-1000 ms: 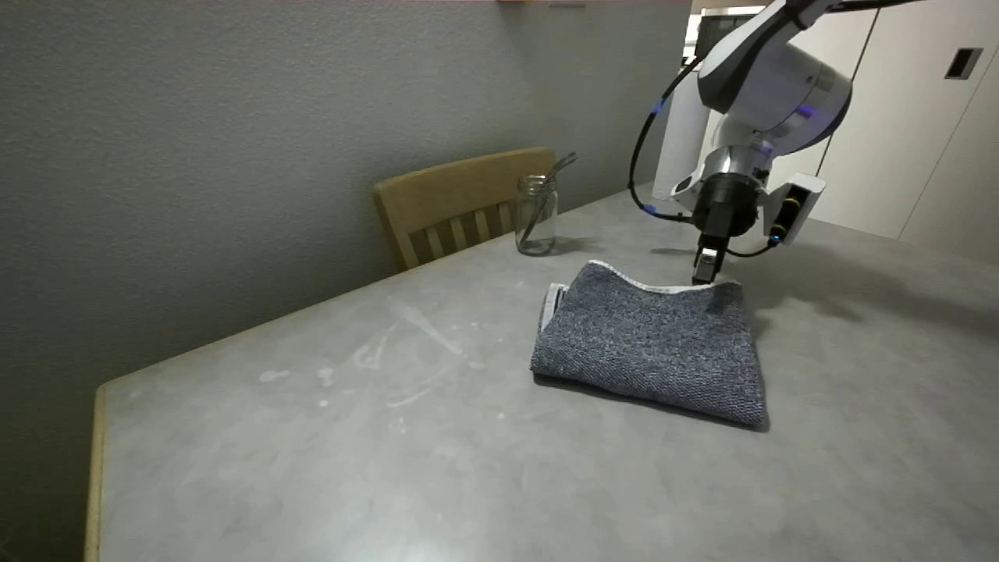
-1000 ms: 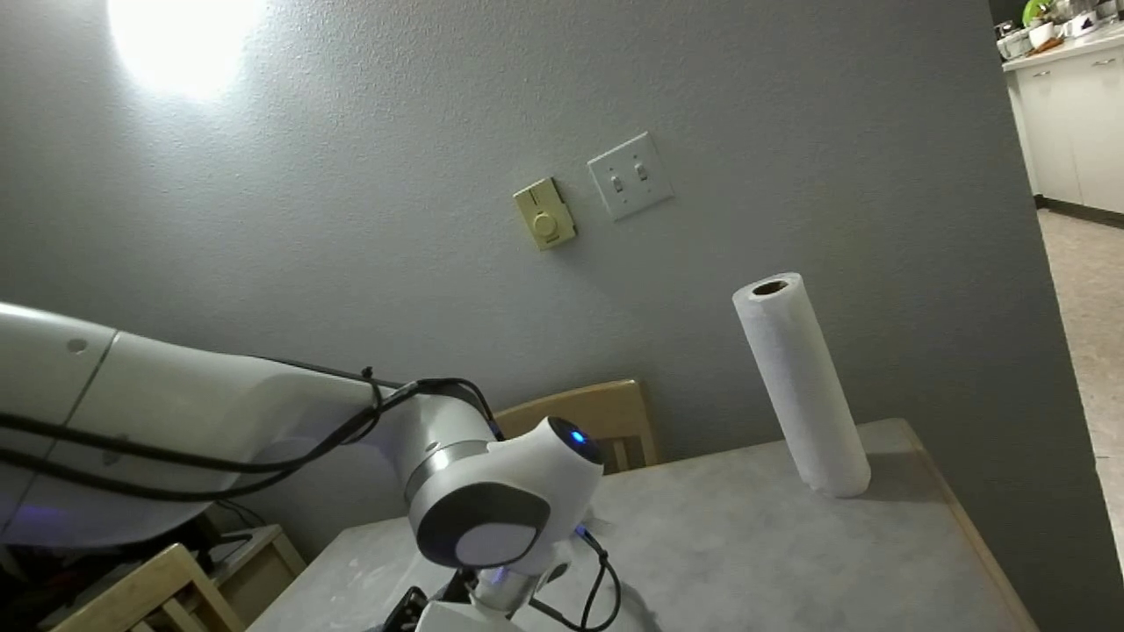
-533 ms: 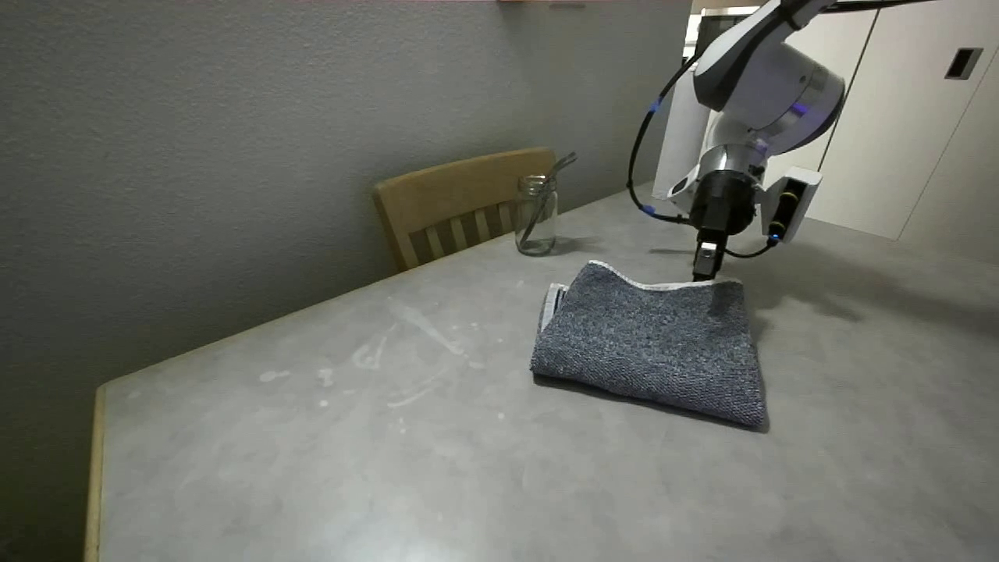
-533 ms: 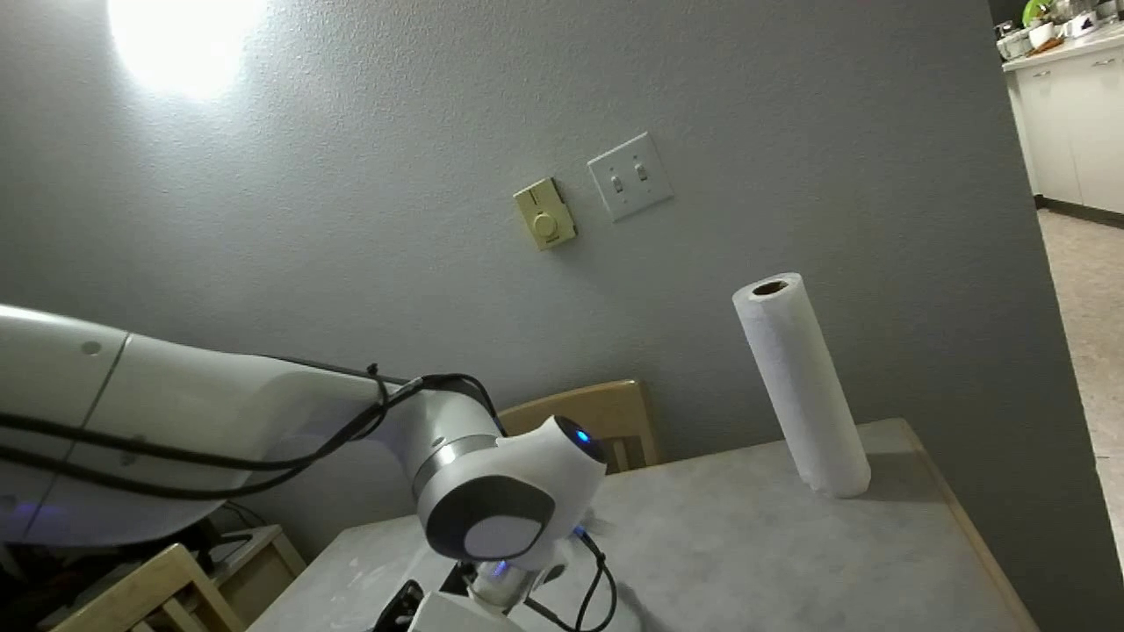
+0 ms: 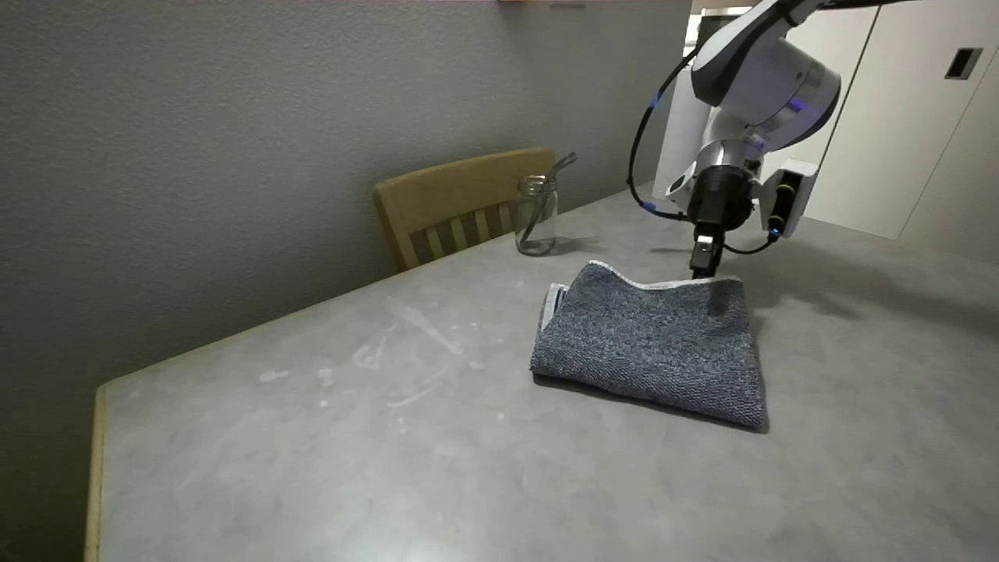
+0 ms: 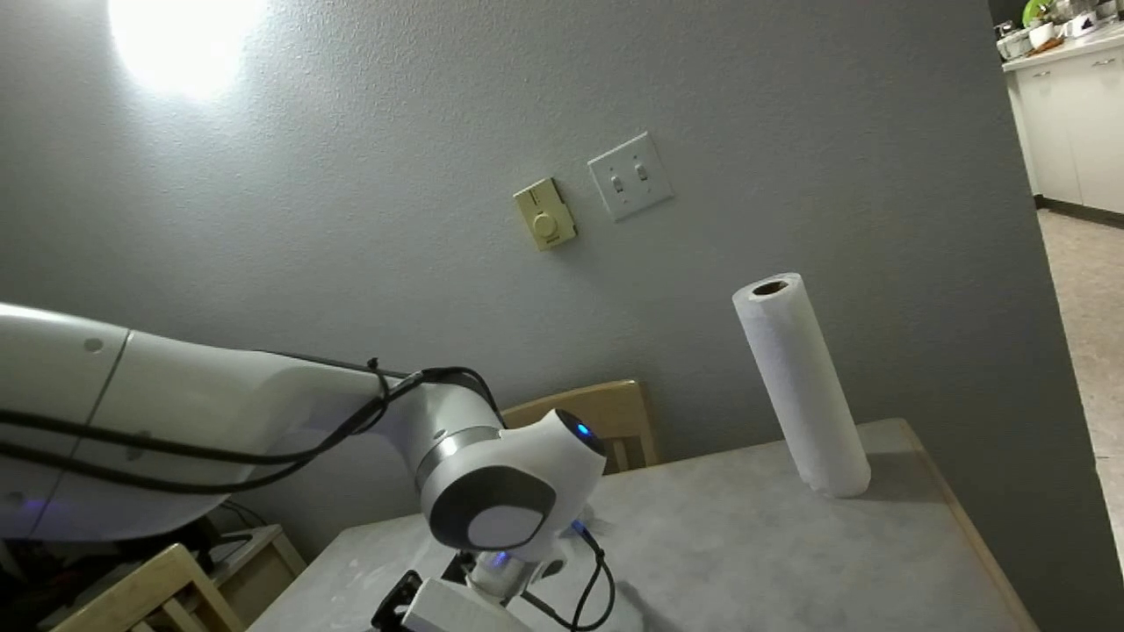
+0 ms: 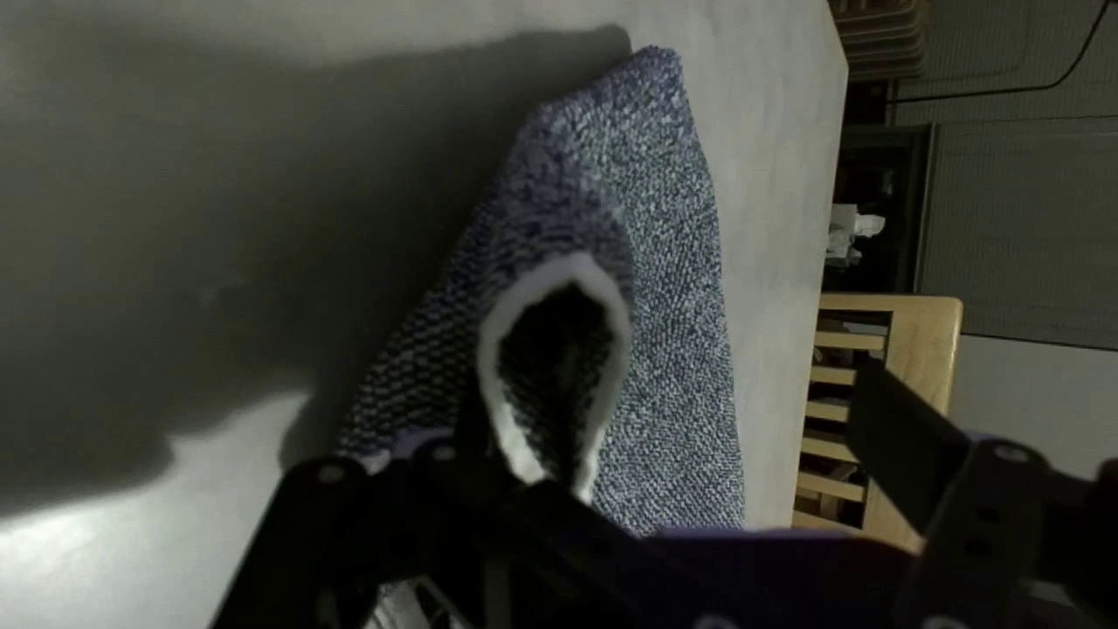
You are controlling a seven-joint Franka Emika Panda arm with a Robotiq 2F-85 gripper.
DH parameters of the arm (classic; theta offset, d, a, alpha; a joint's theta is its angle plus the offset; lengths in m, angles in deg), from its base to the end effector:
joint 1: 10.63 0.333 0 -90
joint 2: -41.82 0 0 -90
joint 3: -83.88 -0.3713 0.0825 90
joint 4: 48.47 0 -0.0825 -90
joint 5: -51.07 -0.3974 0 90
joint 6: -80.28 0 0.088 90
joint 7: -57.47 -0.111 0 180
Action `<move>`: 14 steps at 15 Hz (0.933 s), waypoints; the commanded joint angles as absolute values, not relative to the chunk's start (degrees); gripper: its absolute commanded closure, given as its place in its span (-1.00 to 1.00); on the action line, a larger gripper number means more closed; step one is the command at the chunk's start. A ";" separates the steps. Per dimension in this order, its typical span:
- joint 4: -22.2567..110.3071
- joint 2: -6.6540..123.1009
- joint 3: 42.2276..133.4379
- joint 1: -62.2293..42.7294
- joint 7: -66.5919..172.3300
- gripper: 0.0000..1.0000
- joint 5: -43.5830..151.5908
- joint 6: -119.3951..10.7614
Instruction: Unfold the towel from right to left
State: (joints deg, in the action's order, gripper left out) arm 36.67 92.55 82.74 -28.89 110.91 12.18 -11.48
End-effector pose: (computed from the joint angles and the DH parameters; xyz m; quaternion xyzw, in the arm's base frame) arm 0.6685 -0.1371 0.1532 -0.8698 -0.1434 0.1084 0.4596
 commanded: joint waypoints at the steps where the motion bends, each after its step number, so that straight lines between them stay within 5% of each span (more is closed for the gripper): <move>1: 34.17 92.81 82.38 -29.01 108.77 -1.00 13.06 -10.00; 14: 31.14 92.88 81.98 -28.62 105.51 -1.00 13.03 -8.37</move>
